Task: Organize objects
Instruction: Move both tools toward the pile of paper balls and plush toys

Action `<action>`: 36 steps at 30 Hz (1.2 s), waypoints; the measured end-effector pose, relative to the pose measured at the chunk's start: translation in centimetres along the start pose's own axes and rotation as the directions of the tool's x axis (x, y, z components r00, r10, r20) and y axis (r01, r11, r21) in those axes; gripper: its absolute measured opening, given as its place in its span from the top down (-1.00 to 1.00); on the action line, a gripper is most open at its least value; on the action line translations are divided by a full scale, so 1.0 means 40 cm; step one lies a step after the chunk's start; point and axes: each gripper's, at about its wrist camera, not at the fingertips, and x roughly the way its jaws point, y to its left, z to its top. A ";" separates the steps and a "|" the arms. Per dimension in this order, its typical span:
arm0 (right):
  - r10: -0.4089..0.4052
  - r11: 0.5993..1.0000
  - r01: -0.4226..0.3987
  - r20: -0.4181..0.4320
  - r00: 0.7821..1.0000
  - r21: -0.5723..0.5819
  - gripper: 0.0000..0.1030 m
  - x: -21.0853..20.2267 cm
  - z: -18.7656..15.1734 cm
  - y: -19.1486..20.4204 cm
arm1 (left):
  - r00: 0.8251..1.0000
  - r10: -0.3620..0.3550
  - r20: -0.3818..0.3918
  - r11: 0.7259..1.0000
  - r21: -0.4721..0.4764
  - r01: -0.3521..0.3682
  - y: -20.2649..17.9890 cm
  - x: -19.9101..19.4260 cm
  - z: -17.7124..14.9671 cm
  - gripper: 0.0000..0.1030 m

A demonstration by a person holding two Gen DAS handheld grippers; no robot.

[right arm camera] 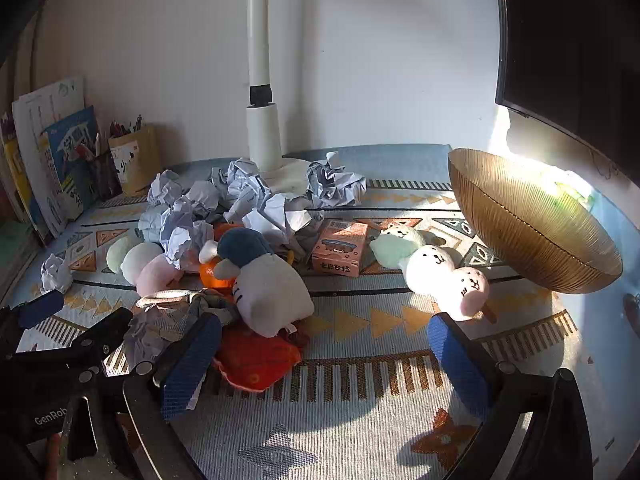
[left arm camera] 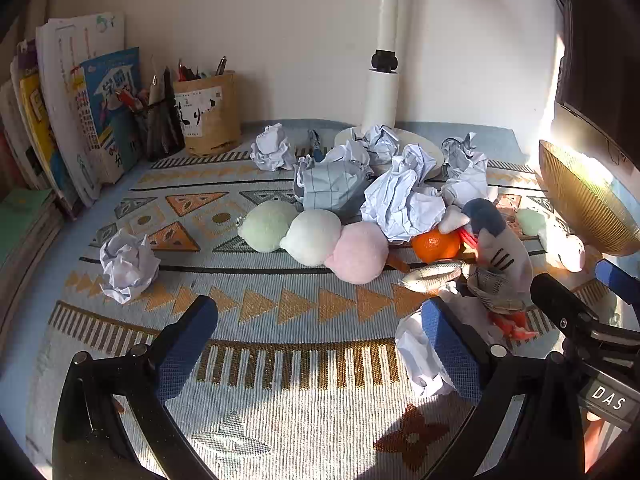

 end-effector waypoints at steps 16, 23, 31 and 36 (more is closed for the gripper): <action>0.000 1.000 0.000 0.004 1.000 -0.002 -1.00 -0.002 -0.004 0.005 | 1.000 -0.001 -0.002 1.000 -0.002 0.001 0.000 0.002 0.000 -0.98; -0.003 1.000 0.003 0.004 1.000 -0.002 -1.00 -0.004 -0.006 0.007 | 1.000 -0.002 -0.002 1.000 -0.001 0.002 0.002 0.002 0.000 -0.98; 0.018 0.999 -0.019 0.031 0.999 0.046 -1.00 -0.017 -0.003 -0.018 | 1.000 0.000 0.004 1.000 0.002 0.000 -0.001 0.000 0.000 -0.98; 0.083 0.976 -0.097 0.082 0.993 0.193 -1.00 -0.040 -0.006 -0.097 | 0.999 -0.009 0.038 1.000 -0.006 0.010 0.002 -0.020 -0.005 -0.98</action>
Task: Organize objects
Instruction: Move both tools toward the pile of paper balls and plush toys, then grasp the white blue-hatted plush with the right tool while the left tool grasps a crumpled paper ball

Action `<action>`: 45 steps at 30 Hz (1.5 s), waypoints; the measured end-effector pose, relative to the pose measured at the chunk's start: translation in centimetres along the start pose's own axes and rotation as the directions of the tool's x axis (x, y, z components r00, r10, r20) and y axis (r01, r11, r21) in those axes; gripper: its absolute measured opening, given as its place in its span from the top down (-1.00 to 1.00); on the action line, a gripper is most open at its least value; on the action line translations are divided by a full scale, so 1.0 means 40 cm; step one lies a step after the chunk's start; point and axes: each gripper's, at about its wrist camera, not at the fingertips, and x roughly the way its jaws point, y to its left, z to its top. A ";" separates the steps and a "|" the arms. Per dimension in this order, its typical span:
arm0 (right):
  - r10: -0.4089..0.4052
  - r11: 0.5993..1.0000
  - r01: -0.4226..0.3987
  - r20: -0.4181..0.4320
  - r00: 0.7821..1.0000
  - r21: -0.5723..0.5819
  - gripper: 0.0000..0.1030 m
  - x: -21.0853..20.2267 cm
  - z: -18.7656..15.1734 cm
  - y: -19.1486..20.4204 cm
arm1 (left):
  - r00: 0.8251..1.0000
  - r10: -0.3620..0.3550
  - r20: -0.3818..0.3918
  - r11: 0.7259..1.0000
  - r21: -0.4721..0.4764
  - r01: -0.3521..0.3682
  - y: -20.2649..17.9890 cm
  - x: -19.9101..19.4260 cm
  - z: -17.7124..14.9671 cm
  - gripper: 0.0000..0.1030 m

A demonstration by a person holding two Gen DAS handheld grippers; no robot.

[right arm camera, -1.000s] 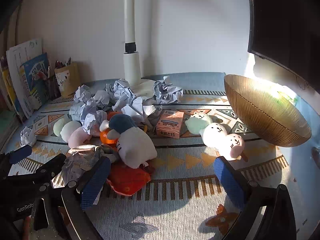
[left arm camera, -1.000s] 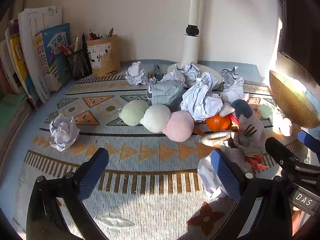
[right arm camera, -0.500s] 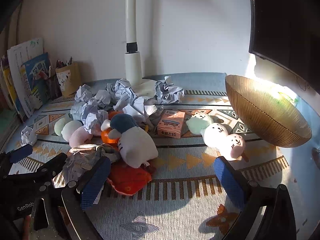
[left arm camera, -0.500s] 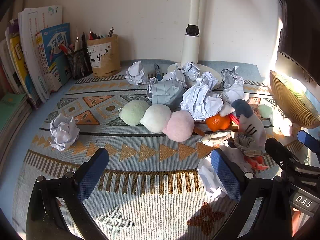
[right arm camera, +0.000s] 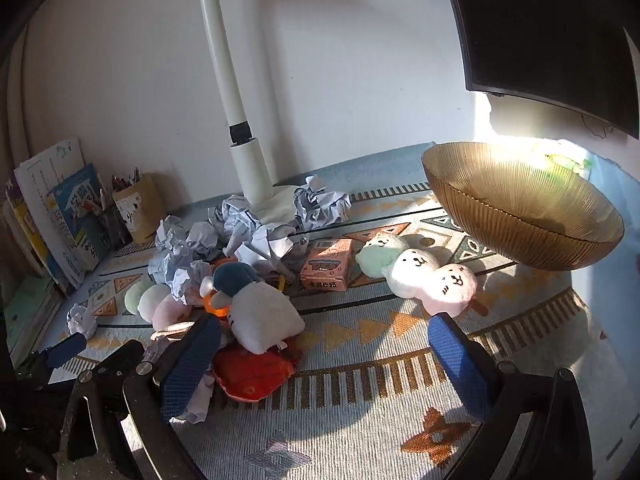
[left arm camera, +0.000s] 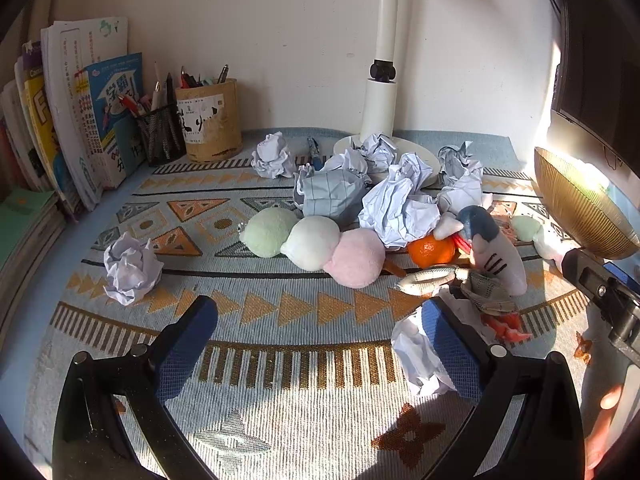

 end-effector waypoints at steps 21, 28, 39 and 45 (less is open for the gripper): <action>-0.011 1.000 0.011 -0.021 1.000 -0.020 -1.00 0.009 -0.001 0.007 | 1.000 0.015 0.019 1.000 -0.002 -0.015 0.001 -0.014 -0.002 -0.98; -0.017 0.999 0.016 -0.023 1.000 -0.051 -1.00 0.013 -0.002 0.024 | 1.000 0.004 0.010 1.000 -0.029 -0.003 0.014 -0.011 0.000 -0.98; 0.041 0.994 -0.042 -0.018 0.999 -0.105 -0.84 0.009 -0.007 0.056 | 1.000 0.003 0.022 0.998 -0.061 -0.001 0.030 -0.016 0.001 -0.98; 0.112 0.987 -0.123 -0.098 0.989 -0.107 -0.63 0.040 0.010 0.057 | 1.000 -0.002 0.031 0.997 -0.072 0.004 0.076 -0.041 0.012 -0.98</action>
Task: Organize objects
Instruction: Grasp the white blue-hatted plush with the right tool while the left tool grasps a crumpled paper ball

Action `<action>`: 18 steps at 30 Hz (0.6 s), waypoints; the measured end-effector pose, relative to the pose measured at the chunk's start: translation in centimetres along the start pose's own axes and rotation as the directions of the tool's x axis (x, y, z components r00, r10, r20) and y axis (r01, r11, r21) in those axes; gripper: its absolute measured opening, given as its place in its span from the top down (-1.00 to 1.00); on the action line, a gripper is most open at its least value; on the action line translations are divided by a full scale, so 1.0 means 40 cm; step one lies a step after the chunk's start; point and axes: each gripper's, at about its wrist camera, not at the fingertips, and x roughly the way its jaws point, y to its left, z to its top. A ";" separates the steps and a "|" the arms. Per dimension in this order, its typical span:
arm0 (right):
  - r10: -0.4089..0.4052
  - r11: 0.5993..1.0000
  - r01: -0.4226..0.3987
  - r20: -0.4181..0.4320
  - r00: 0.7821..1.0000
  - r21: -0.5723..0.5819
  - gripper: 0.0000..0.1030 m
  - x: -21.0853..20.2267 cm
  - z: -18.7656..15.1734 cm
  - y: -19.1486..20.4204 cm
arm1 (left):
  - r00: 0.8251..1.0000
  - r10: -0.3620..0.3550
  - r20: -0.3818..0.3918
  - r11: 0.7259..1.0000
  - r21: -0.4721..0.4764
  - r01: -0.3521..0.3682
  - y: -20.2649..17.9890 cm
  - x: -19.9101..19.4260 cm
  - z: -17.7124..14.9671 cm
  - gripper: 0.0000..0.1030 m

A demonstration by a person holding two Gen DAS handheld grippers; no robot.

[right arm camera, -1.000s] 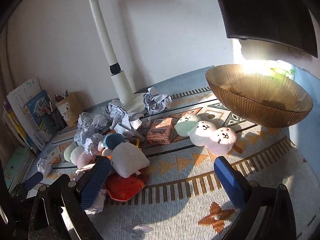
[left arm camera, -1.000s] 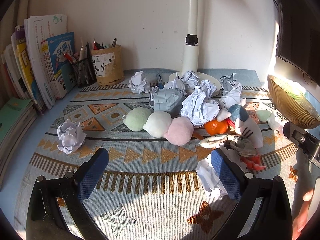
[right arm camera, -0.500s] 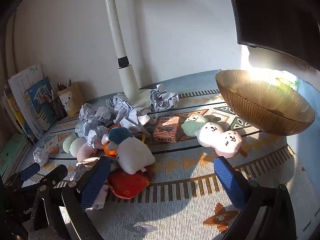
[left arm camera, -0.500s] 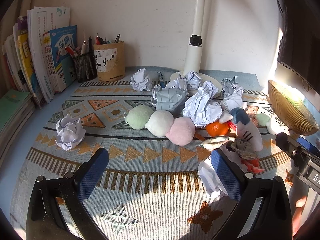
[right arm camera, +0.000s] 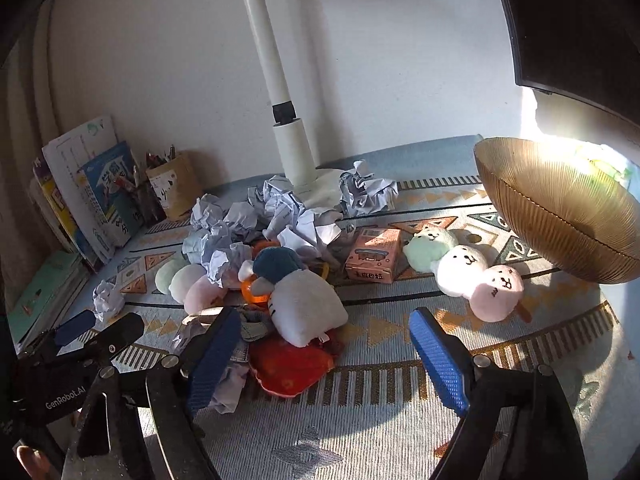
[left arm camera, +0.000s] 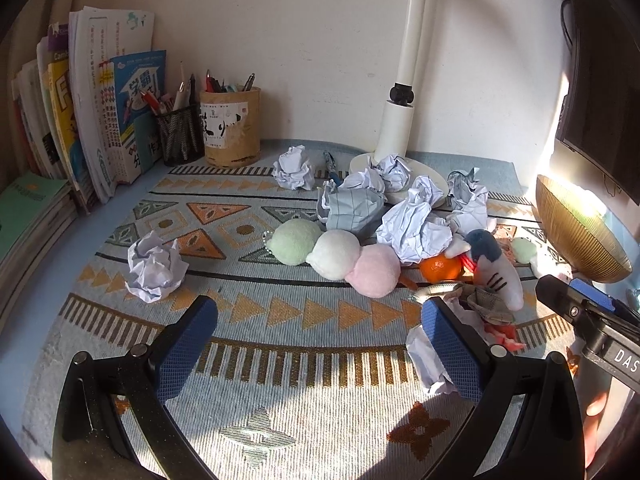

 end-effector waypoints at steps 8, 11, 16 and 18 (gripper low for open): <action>0.028 0.994 -0.046 -0.169 0.985 -0.104 -0.57 0.087 0.072 0.027 | 0.986 0.146 -0.083 0.986 -0.062 -0.152 0.257 0.012 0.066 -0.98; 0.014 0.990 -0.042 -0.199 0.980 -0.137 -0.57 0.138 0.074 0.027 | 0.985 0.098 -0.142 0.994 -0.034 -0.104 0.292 0.055 0.078 -0.98; 0.077 0.992 -0.098 -0.233 0.969 -0.080 -0.30 0.186 0.075 0.002 | 0.964 0.170 -0.204 0.985 0.033 -0.167 0.279 0.155 0.093 -0.81; 0.072 0.989 -0.100 -0.231 0.970 -0.109 0.03 0.188 0.072 0.012 | 0.963 0.141 -0.229 0.990 0.020 -0.140 0.277 0.174 0.087 -0.41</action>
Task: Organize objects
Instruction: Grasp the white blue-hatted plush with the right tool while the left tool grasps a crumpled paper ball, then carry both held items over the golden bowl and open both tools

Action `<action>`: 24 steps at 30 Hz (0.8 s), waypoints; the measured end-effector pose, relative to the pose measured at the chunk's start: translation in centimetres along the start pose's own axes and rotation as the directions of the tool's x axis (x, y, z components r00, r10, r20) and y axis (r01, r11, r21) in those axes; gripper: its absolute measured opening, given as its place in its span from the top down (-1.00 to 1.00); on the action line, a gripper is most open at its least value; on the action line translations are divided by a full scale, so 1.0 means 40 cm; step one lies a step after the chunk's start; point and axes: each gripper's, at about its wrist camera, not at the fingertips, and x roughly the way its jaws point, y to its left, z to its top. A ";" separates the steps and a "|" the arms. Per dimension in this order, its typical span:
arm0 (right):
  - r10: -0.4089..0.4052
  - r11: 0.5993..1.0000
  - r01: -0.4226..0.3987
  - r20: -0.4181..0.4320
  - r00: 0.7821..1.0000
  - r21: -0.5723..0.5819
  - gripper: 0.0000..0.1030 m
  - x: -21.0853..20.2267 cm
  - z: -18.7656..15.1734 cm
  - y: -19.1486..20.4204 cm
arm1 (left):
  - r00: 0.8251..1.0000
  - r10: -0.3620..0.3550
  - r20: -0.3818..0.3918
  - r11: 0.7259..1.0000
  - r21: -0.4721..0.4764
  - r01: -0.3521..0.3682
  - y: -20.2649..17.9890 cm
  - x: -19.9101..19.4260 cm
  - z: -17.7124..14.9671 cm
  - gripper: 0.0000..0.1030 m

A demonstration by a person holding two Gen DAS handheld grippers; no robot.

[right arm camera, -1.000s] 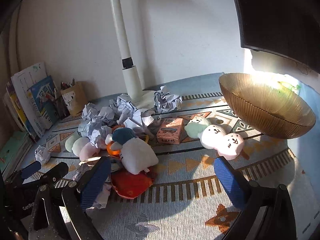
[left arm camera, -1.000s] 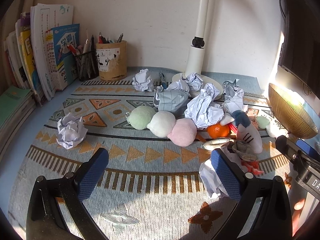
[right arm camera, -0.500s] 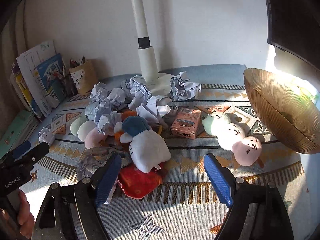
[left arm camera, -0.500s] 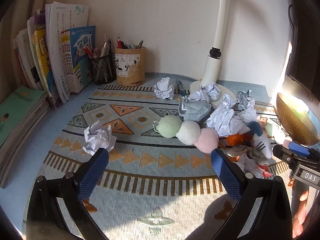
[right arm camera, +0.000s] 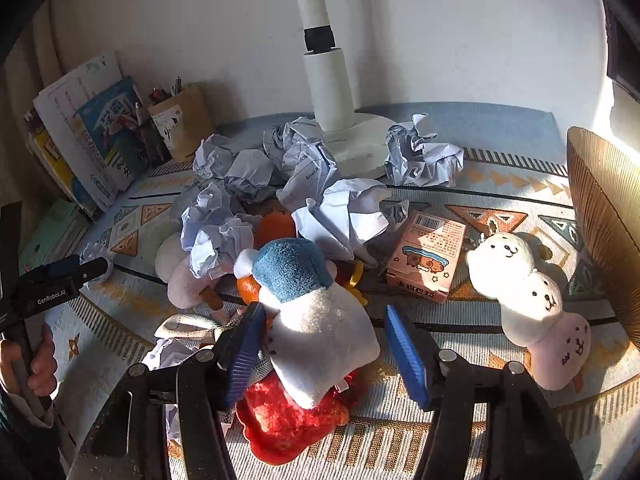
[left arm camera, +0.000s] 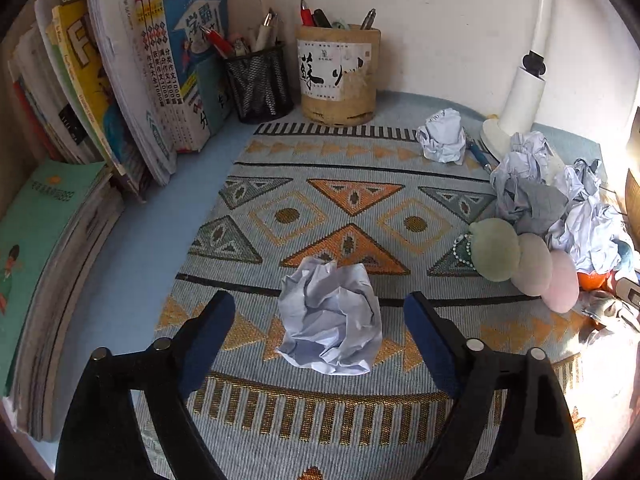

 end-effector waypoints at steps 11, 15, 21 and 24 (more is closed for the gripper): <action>-0.026 1.000 0.027 0.116 0.993 -0.007 0.13 -0.114 -0.035 0.006 | 0.988 -0.103 0.116 0.994 0.056 0.097 -0.091 -0.124 -0.011 0.18; -0.071 0.997 0.063 0.190 0.979 0.052 0.13 -0.252 -0.042 -0.049 | 0.958 -0.238 0.159 0.968 0.123 0.220 -0.223 -0.217 0.012 0.18; -0.318 0.936 0.243 0.315 0.894 0.255 0.12 -0.498 -0.041 -0.237 | 0.806 -0.581 0.113 0.806 0.217 0.550 -0.508 -0.310 0.084 0.17; -0.359 0.895 0.244 0.276 0.891 0.374 0.12 -0.523 -0.047 -0.359 | 0.811 -0.576 0.100 0.804 0.246 0.541 -0.669 -0.311 0.110 0.08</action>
